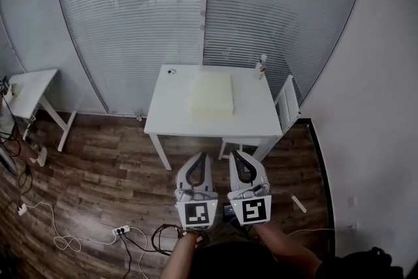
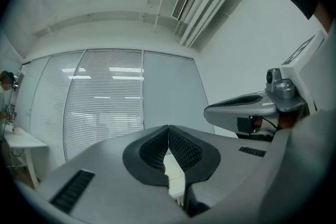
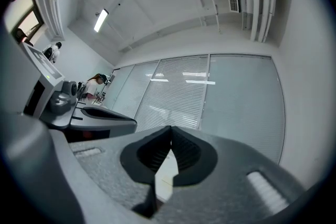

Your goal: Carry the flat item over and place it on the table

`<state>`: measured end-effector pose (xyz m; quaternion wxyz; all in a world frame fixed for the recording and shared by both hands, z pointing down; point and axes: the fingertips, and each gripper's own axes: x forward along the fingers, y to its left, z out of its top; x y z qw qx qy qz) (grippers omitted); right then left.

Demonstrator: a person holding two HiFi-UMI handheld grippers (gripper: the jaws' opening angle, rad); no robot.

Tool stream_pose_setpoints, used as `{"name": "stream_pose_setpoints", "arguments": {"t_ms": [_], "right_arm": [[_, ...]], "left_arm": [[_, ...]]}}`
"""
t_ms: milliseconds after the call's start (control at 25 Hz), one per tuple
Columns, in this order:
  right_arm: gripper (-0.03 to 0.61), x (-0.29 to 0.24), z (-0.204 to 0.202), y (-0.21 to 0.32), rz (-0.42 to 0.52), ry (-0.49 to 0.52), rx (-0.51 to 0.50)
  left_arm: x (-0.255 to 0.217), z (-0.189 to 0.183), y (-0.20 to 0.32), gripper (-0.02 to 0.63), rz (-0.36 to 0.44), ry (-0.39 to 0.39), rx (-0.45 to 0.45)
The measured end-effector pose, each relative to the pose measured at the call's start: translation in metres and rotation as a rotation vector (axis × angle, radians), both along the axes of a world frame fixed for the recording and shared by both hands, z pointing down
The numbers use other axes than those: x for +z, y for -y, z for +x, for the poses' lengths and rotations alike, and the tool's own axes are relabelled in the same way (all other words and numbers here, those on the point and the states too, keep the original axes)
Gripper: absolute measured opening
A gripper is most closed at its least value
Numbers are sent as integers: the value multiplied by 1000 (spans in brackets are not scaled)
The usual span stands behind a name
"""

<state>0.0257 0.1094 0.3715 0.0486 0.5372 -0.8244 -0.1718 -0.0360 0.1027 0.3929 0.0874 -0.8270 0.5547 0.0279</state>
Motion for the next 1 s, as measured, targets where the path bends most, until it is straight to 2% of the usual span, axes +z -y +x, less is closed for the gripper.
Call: {"name": "stream_pose_setpoints", "arguments": {"t_ms": [200, 520, 680, 800, 1000], "right_arm": [[-3, 5, -6, 2, -8, -53, -12], [-3, 15, -19, 2, -42, -44, -14], [-3, 17, -25, 6, -24, -55, -36], [-3, 22, -31, 6, -49, -59, -43], [-3, 19, -45, 6, -50, -77, -48]], "left_arm": [[3, 3, 3, 3, -12, -24, 13], [15, -12, 2, 3, 10, 69, 23], [20, -14, 2, 3, 2, 63, 26], [21, -16, 4, 3, -27, 37, 25], [14, -29, 5, 3, 4, 54, 21]]}}
